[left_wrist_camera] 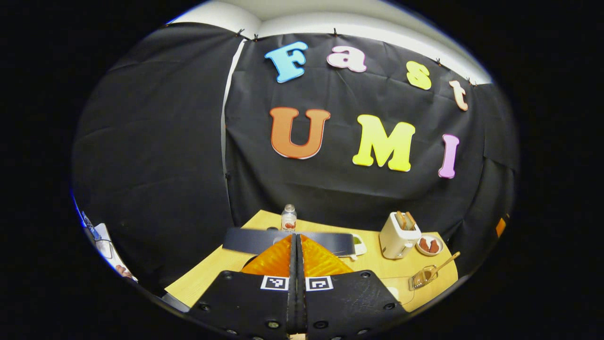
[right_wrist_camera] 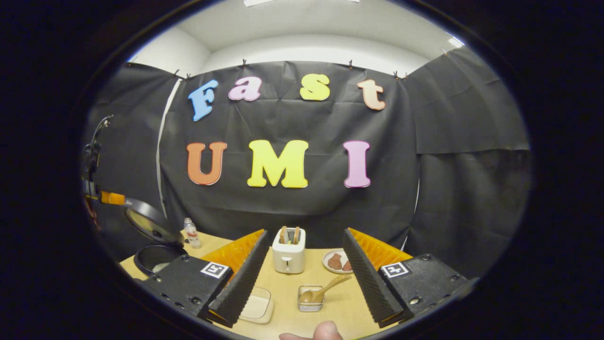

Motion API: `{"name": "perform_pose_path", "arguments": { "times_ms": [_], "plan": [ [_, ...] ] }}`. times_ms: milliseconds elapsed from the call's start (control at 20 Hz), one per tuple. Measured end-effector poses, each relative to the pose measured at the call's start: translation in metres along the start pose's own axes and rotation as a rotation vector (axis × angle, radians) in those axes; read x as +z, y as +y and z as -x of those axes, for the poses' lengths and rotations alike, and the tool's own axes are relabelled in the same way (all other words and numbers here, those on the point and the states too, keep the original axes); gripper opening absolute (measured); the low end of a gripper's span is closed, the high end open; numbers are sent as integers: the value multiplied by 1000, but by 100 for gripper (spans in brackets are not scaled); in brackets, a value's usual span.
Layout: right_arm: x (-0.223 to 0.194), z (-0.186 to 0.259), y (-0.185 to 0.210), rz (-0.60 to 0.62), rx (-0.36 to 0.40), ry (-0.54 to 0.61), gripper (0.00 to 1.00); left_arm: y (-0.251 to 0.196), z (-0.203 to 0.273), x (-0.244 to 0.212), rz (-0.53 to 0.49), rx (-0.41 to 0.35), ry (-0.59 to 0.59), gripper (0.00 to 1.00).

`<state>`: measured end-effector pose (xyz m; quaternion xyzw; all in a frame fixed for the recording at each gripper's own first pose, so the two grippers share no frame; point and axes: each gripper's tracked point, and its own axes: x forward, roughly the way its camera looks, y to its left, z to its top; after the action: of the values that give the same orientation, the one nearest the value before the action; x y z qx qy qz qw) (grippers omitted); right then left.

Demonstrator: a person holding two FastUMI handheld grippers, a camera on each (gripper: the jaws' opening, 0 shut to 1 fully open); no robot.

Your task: Close the left gripper, press the button to open the rice cooker; take a wooden spoon from the chopstick holder with the right hand, scoop a spoonful of rice and pour it into the rice cooker, then put the wooden spoon back into the chopstick holder.

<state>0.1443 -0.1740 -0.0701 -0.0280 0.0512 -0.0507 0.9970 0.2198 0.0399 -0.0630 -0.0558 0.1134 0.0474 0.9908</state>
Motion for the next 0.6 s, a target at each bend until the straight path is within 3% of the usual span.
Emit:
{"name": "perform_pose_path", "arguments": {
  "times_ms": [150,450,550,600],
  "plan": [
    [-7,7,0,-8,18,14,100,-13,17,12,-6,-33,-49,1],
    [-31,15,-6,-18,26,74,100,-29,48,19,-61,-31,-133,98],
    [-41,15,-9,-41,30,94,100,-37,58,17,-72,-41,-153,94],
    [-46,14,-12,-57,33,105,100,-41,64,15,-77,-45,-161,84]
  ]
}}
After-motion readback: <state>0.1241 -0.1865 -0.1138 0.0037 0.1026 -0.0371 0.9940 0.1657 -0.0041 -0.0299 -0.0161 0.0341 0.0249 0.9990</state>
